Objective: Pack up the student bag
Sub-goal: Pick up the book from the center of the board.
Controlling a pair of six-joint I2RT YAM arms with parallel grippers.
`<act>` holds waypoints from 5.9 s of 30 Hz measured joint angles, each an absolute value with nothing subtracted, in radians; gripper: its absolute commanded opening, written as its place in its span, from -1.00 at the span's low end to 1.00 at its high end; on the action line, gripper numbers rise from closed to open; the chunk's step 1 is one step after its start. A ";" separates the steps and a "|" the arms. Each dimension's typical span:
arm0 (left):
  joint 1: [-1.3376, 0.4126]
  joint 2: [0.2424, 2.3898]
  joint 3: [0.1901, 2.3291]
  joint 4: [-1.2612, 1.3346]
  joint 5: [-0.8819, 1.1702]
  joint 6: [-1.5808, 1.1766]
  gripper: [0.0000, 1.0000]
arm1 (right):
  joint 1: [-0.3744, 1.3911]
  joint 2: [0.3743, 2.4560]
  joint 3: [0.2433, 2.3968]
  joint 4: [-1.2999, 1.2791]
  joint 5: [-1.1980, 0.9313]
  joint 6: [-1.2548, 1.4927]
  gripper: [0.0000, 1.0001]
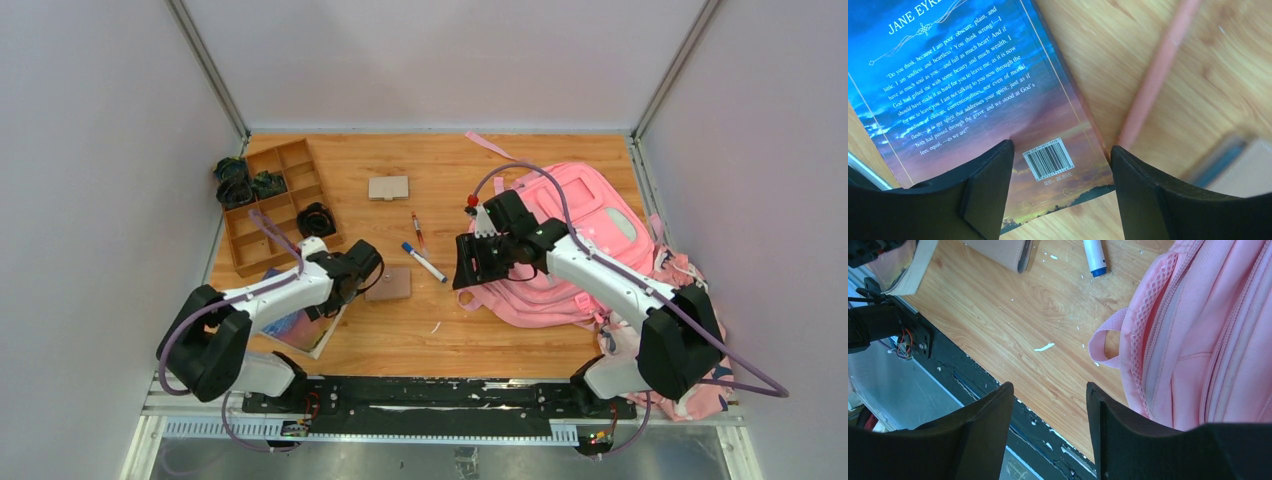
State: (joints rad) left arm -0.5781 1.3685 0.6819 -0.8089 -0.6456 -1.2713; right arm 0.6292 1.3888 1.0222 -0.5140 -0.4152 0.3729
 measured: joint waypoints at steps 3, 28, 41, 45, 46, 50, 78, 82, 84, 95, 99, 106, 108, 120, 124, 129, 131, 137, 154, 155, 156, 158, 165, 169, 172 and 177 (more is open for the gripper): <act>-0.671 1.381 0.712 -0.822 -0.628 -1.287 0.21 | 0.629 1.389 1.022 -0.523 -0.411 0.373 0.18; -0.614 1.005 0.624 -0.901 -0.483 -1.384 0.61 | 0.794 1.487 1.054 -0.444 -0.447 0.438 0.18; -0.598 0.936 0.556 -0.915 -0.453 -1.360 0.67 | 0.866 1.756 1.080 -0.304 -0.524 0.534 0.29; -0.574 0.899 0.544 -0.931 -0.444 -1.363 0.69 | 0.868 1.792 1.081 -0.246 -0.537 0.563 0.30; -0.572 0.892 0.544 -0.938 -0.443 -1.366 0.70 | 0.870 1.802 1.082 -0.237 -0.540 0.569 0.30; -0.571 0.850 0.544 -0.982 -0.444 -1.385 0.71 | 0.879 1.845 1.102 -0.195 -0.549 0.599 0.30; -0.570 0.869 0.463 -0.924 -0.402 -1.503 0.50 | 0.902 2.101 1.415 -0.118 -0.588 0.649 0.27; -0.569 0.825 0.437 -0.889 -0.391 -1.505 0.29 | 0.904 2.107 1.415 -0.119 -0.629 0.640 0.26; -0.569 0.787 0.418 -0.878 -0.385 -1.508 0.17 | 0.913 2.112 1.415 -0.118 -0.655 0.637 0.25; -0.563 0.627 0.386 -0.951 -0.384 -1.507 0.16 | 0.923 2.113 1.415 -0.128 -0.666 0.627 0.20; -0.563 0.617 0.386 -0.941 -0.376 -1.506 0.45 | 0.929 2.120 1.415 -0.125 -0.685 0.635 0.20; -0.563 0.651 0.364 -0.920 -0.361 -1.521 0.29 | 0.939 2.126 1.415 -0.124 -0.707 0.638 0.20; -0.563 0.653 0.364 -0.920 -0.361 -1.524 0.05 | 0.939 2.126 1.415 -0.123 -0.707 0.638 0.19; -0.558 0.602 0.402 -0.958 -0.397 -1.520 -1.00 | 0.937 2.126 1.415 -0.133 -0.712 0.638 0.19; -0.558 0.570 0.426 -0.979 -0.397 -1.501 -1.00 | 0.937 2.126 1.415 -0.134 -0.717 0.638 0.19; -0.558 0.520 0.500 -1.023 -0.397 -1.447 -1.00 | 0.943 2.126 1.415 -0.145 -0.730 0.633 0.20; -0.560 0.494 0.553 -1.051 -0.391 -1.410 -1.00 | 0.951 2.125 1.415 -0.152 -0.738 0.630 0.23; -0.560 0.426 0.691 -1.163 -0.388 -1.296 -1.00 | 0.949 2.038 1.376 -0.168 -0.766 0.628 0.30; -0.560 0.413 0.984 -1.221 -0.327 -1.028 -1.00 | 0.801 1.819 1.193 0.234 -0.963 0.969 0.87; -0.560 0.413 0.992 -1.221 -0.323 -1.022 -1.00 | 0.805 1.829 1.193 0.272 -0.969 0.997 0.88; -0.560 0.412 0.998 -1.221 -0.317 -1.016 -1.00 | 0.809 1.842 1.194 0.311 -0.973 1.025 0.89; -0.560 0.408 1.000 -1.217 -0.305 -1.005 -1.00 | 0.822 1.869 1.195 0.369 -0.980 1.071 0.90; -0.560 0.383 0.980 -1.192 -0.255 -0.999 -1.00 | 0.891 1.964 1.253 0.439 -0.997 1.145 0.93; -0.560 0.373 0.955 -1.165 -0.238 -1.000 -1.00 | 0.912 1.998 1.262 0.539 -1.014 1.220 0.93; -0.560 0.364 0.915 -1.133 -0.232 -1.003 -1.00 | 0.914 2.012 1.261 0.625 -1.022 1.284 0.57; -0.559 0.336 0.846 -1.073 -0.238 -1.019 -1.00 | 0.886 2.014 1.227 0.658 -1.009 1.317 -0.60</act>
State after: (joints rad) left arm -0.5594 0.3359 0.8463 -1.0725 -0.2382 -1.0195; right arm 0.8864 2.0136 1.2274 0.6582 -1.0092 1.3170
